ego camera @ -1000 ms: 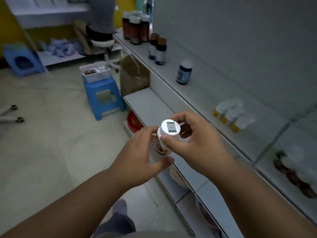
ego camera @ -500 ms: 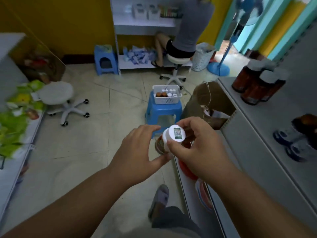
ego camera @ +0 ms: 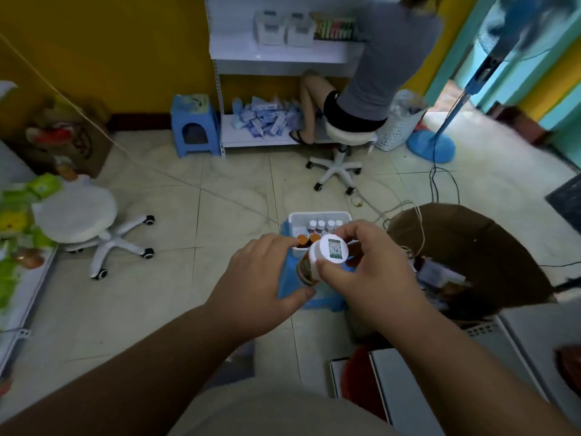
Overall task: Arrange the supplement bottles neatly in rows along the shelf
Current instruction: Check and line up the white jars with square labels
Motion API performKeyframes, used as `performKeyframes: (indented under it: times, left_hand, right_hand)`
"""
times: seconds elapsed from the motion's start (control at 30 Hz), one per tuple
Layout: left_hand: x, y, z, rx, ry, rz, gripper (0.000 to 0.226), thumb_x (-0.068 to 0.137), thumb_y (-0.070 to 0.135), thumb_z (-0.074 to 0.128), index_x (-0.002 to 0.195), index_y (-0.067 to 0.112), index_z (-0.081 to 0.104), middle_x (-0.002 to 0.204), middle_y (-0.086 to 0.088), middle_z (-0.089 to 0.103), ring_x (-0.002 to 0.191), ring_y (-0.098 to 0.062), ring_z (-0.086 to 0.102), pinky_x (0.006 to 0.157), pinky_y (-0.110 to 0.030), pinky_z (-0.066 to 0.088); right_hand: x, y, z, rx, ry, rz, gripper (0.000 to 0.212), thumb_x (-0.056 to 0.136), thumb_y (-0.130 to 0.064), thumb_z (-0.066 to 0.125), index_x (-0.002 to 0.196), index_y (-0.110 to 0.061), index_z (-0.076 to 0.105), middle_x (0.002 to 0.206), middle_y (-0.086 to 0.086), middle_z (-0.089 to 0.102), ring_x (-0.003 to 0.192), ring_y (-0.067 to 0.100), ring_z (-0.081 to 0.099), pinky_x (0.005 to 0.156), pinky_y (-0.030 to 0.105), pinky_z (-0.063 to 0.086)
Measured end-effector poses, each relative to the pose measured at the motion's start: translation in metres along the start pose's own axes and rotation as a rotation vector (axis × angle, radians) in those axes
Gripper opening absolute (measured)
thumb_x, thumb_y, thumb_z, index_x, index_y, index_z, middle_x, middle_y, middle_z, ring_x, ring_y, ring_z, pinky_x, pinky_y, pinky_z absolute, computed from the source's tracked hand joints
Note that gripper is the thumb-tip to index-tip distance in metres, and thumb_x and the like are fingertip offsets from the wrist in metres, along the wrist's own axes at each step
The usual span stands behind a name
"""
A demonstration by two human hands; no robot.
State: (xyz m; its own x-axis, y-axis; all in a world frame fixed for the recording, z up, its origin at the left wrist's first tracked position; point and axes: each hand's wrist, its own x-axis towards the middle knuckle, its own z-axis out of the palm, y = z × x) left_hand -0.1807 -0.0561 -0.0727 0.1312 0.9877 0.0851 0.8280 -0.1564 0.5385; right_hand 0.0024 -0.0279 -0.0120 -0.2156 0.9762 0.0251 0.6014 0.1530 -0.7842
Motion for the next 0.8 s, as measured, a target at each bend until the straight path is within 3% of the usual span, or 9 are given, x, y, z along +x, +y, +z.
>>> performKeyframes:
  times: [0.3,0.4,0.53,0.67,0.8]
  left_hand:
    - [0.243,-0.114,0.041,0.002,-0.286,0.273,0.064,0.081,0.067,0.059,0.129,0.026,0.054,0.12,0.008,0.059,0.104,-0.01,0.054,0.09,-0.033,0.047]
    - [0.299,-0.133,0.064,0.019,-0.395,0.324,0.061,0.081,0.068,0.057,0.126,0.027,0.055,0.117,0.01,0.06,0.103,-0.01,0.055,0.088,-0.038,0.049]
    - [0.35,-0.141,0.119,0.021,-0.48,0.362,0.052,0.083,0.058,0.049,0.121,0.023,0.056,0.113,0.004,0.06,0.1,-0.016,0.056,0.085,-0.038,0.05]
    - [0.379,-0.158,0.196,-0.009,-0.541,0.309,0.048,0.087,0.046,0.063,0.126,0.021,0.05,0.116,0.001,0.057,0.106,-0.019,0.054,0.089,-0.041,0.05]
    - [0.389,-0.175,0.269,-0.052,-0.636,0.18,0.046,0.085,0.035,0.067,0.124,0.015,0.053,0.114,-0.007,0.058,0.106,-0.027,0.055,0.089,-0.047,0.049]
  right_hand:
    - [0.198,0.067,0.049,-0.063,0.143,0.266,0.032,0.07,-0.03,0.077,0.089,-0.037,0.051,0.089,-0.018,0.056,0.085,-0.008,0.055,0.068,0.011,0.048]
    - [0.241,0.091,0.062,-0.085,0.18,0.375,0.033,0.071,-0.031,0.076,0.091,-0.037,0.05,0.09,-0.017,0.056,0.08,-0.003,0.057,0.065,0.011,0.046]
    - [0.276,0.151,0.081,-0.143,0.268,0.516,0.033,0.072,-0.034,0.077,0.096,-0.033,0.055,0.093,-0.014,0.058,0.083,0.001,0.057,0.071,0.011,0.045]
    - [0.301,0.239,0.099,-0.253,0.32,0.624,0.036,0.074,-0.034,0.076,0.106,-0.021,0.062,0.097,-0.008,0.059,0.084,0.003,0.054,0.073,0.021,0.048]
    - [0.324,0.329,0.121,-0.343,0.272,0.694,0.039,0.077,-0.03,0.074,0.112,-0.016,0.063,0.104,-0.001,0.058,0.091,0.009,0.053,0.077,0.024,0.046]
